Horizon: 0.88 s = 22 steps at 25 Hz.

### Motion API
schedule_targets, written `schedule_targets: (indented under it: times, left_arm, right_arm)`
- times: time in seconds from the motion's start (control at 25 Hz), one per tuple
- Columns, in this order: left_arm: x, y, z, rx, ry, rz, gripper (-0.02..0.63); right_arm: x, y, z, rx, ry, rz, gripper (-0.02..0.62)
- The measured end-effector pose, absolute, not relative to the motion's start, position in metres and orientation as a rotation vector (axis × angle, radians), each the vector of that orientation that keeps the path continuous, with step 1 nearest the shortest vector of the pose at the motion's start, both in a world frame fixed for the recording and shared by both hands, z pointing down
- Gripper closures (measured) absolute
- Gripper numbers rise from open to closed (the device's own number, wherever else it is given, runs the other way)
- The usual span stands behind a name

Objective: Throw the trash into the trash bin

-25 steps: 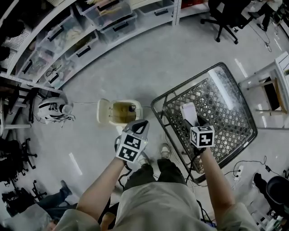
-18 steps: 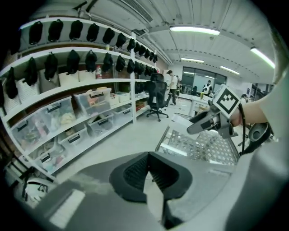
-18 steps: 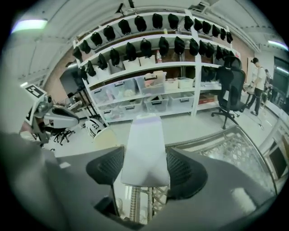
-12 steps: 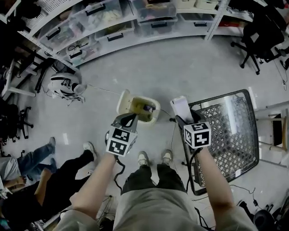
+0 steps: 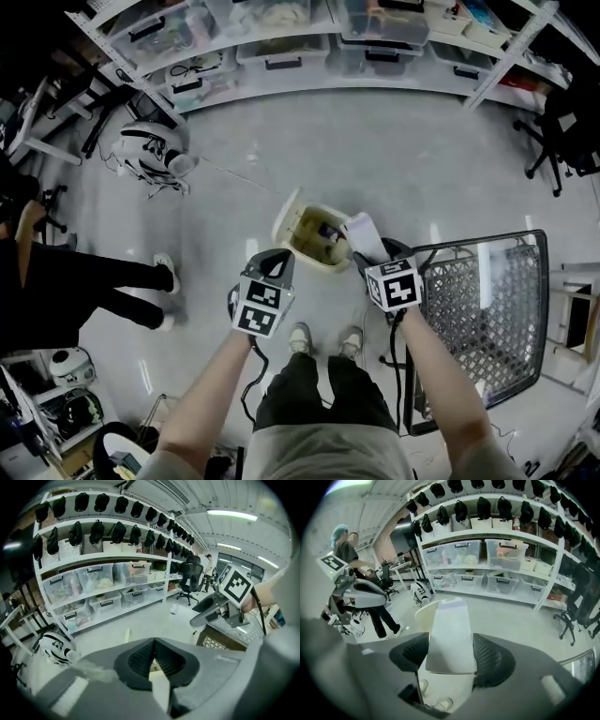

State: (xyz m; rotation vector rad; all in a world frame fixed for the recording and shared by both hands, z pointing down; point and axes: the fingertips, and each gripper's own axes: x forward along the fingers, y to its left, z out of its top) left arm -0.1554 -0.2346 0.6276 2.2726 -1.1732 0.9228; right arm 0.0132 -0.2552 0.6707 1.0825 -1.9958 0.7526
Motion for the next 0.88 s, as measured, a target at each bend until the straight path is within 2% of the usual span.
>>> schedule_targets:
  times: [0.56,0.88]
  left_arm:
    - [-0.198,-0.229,0.760,2.177,-1.138,0.932,0.603]
    - [-0.210,-0.229,0.810,2.143,-1.159,0.903,0.603]
  right_arm:
    - [-0.052,-0.265,0.830,0.928,-1.910,0.715,0.295]
    - [-0.073,-0.281,0.892,0.945,-1.949,0.727,0.291]
